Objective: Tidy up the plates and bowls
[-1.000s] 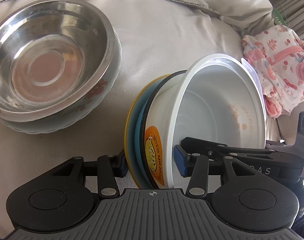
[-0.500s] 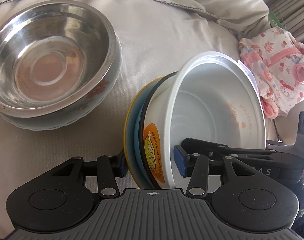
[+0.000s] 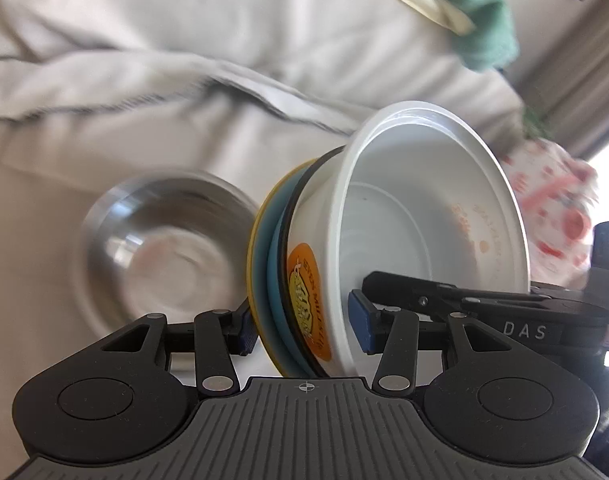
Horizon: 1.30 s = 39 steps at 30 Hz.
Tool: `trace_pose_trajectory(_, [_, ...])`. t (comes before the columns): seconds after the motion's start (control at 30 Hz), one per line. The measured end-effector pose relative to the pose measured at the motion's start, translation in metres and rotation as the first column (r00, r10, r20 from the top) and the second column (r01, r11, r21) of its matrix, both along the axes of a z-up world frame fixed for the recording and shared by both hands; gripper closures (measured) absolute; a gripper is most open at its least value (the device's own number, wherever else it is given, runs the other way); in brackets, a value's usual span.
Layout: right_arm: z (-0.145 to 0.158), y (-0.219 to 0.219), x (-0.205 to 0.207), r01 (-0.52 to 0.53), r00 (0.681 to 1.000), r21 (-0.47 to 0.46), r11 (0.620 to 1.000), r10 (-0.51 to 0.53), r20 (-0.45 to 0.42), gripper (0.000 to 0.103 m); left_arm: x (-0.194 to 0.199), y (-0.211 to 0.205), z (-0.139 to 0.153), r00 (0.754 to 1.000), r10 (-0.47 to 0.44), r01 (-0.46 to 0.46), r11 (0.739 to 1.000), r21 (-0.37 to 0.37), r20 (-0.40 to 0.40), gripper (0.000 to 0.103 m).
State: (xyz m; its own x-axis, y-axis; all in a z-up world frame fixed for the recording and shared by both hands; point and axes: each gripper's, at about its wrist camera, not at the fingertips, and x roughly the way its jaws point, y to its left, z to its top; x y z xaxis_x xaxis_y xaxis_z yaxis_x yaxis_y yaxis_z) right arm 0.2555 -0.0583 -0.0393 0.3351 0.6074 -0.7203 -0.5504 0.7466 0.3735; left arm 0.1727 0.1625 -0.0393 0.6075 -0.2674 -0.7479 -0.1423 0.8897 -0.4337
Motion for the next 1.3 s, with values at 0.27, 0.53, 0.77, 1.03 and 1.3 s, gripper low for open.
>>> trace_pose_trajectory(0.27, [-0.041,0.079,0.028,0.011,0.991,-0.082,0.997,-0.022,-0.129,0.045,0.008,0.061,-0.046,0.995,0.104,-0.104,0.994,-0.038,-0.002,0.052])
trace_pose_trajectory(0.53, [-0.038,0.124,0.007,0.005,0.998,-0.279,0.960,0.012,0.058,0.041,-0.013,0.092,-0.065,0.993,0.105,-0.101,0.992,-0.075,0.053,0.051])
trace_pose_trajectory(0.77, [-0.038,0.148,-0.016,0.024,0.981,-0.361,0.932,0.048,0.187,0.038,-0.021,0.102,-0.067,0.989,0.132,-0.122,0.983,-0.138,0.065,0.052])
trace_pose_trajectory(1.03, [-0.028,0.124,-0.016,0.075,0.988,-0.316,0.946,-0.027,0.153,0.039,-0.026,0.096,-0.060,0.989,0.139,-0.132,0.986,-0.103,0.058,0.053])
trace_pose_trajectory(1.3, [-0.029,0.114,-0.021,0.062,0.994,-0.303,0.951,-0.031,0.107,0.039,-0.040,0.109,-0.052,0.979,0.186,-0.176,0.978,-0.113,0.082,0.056])
